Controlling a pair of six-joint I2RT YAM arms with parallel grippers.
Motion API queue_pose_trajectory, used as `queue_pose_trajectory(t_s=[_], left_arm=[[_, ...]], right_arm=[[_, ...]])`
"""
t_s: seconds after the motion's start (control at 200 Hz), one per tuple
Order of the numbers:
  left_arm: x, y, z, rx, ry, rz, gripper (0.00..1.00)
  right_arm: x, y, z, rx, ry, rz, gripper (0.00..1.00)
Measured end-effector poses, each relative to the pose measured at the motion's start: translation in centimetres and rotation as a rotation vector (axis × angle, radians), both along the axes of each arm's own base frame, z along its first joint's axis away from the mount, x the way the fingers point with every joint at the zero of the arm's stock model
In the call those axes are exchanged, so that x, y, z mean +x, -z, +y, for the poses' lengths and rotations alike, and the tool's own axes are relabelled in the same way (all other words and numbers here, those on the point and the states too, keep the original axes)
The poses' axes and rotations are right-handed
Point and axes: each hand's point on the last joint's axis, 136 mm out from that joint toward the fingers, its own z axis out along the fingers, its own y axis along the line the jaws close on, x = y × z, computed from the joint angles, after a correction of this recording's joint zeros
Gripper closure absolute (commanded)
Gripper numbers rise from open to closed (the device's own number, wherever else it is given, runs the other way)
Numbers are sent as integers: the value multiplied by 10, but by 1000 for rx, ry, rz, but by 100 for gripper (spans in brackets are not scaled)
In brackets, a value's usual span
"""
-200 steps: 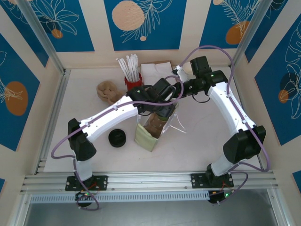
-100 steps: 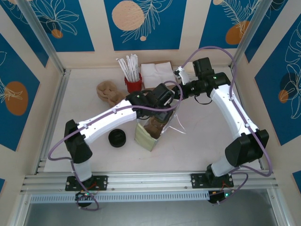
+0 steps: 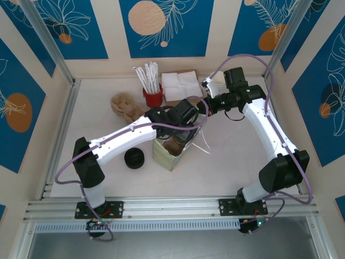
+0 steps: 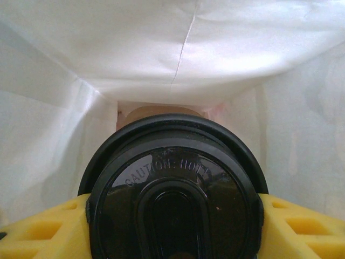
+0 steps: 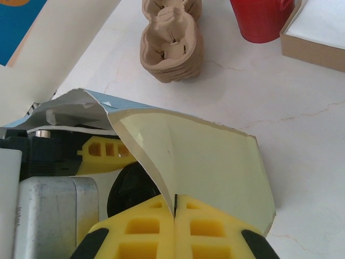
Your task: Pack the takeout coffee
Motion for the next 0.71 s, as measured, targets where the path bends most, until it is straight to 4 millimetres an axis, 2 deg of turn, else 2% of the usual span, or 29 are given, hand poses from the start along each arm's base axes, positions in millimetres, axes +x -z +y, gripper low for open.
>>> queue_pose_trajectory(t_s=[0.705], left_arm=[[6, 5, 0, 26, 12, -34, 39]], right_arm=[[6, 1, 1, -39, -6, -66, 100]])
